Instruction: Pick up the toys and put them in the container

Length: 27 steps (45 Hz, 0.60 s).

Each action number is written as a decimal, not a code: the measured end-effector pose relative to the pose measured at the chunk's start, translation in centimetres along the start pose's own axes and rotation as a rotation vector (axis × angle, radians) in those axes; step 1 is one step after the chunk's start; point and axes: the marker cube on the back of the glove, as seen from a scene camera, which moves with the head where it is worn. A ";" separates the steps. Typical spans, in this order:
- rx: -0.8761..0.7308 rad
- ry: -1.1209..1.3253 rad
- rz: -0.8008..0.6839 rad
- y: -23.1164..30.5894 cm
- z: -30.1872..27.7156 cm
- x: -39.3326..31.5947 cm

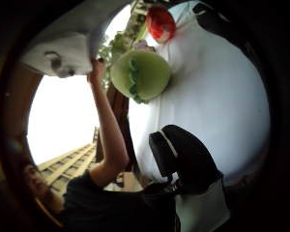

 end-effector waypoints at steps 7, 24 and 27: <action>0.137 0.036 0.001 -2.3 1.2 -2.7; 0.106 0.022 -0.292 -2.8 4.7 -7.4; 0.174 0.031 -0.258 -3.3 4.3 -7.4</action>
